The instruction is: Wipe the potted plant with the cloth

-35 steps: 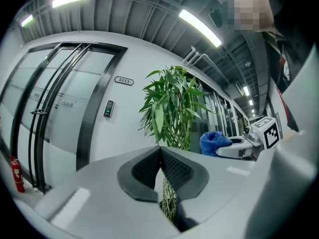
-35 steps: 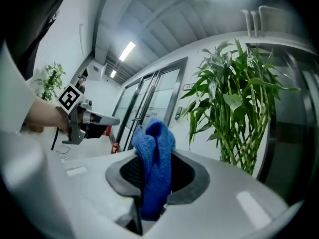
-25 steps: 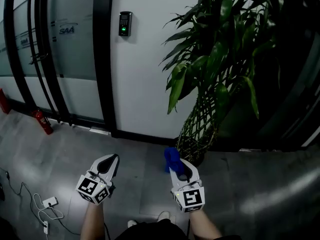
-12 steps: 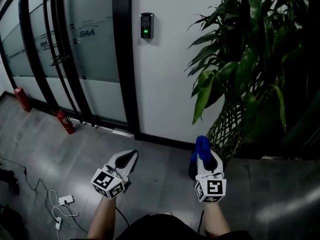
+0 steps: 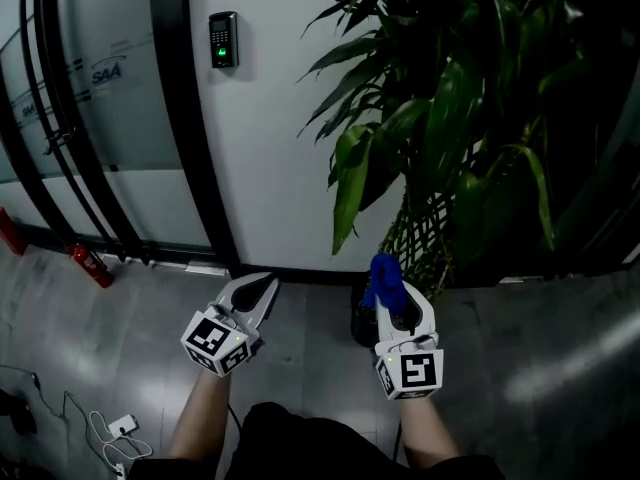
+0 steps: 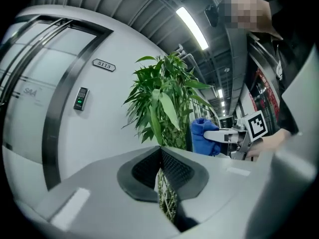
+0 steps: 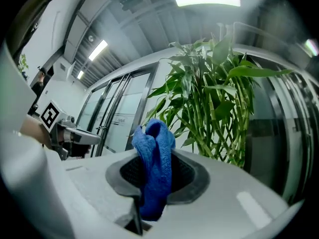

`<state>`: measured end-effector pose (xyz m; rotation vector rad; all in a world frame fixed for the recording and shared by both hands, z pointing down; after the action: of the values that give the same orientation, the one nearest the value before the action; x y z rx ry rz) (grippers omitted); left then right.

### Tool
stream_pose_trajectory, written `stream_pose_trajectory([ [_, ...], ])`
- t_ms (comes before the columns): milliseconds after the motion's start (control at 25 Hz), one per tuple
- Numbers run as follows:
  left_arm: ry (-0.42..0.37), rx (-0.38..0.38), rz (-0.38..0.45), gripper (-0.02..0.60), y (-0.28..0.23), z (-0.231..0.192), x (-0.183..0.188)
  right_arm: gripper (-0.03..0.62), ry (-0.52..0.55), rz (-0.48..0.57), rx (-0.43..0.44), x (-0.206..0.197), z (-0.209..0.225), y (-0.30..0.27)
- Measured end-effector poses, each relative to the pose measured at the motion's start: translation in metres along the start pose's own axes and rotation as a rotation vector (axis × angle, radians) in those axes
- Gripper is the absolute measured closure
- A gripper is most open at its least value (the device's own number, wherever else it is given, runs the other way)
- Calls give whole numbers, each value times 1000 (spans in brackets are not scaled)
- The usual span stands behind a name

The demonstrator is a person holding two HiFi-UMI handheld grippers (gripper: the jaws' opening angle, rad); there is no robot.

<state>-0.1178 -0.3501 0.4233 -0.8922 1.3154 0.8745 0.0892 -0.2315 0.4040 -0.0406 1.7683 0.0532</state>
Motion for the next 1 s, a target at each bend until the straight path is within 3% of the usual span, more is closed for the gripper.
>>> stream_pose_trajectory([
  [240, -20, -224, 34, 575, -86, -8, 9, 503, 140, 25, -134, 32, 6, -11],
  [400, -108, -411, 27, 575, -146, 1, 25, 503, 207, 20, -259, 71, 8, -16],
  [520, -143, -515, 85, 575, -179, -1, 48, 503, 292, -11, -339, 97, 11, -31],
  [680, -149, -658, 113, 575, -186, 4, 74, 503, 319, 20, -411, 118, 7, -47],
  [800, -161, -738, 106, 575, -181, 9, 73, 503, 320, -12, -463, 123, 0, -46],
  [1000, -208, -786, 104, 575, -184, 16, 89, 503, 336, -10, -508, 154, -1, -45],
])
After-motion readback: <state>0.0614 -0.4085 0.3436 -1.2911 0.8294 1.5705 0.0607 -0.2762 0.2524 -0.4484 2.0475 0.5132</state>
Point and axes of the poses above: the fingertips, and each gripper's own axes: y backward along the fingers, z to its right, x out of its top, the point moved 4 cm from there along y, backward along the fingers, and after that the axes turned 9 degrees about -z, right-handed, at the moved point
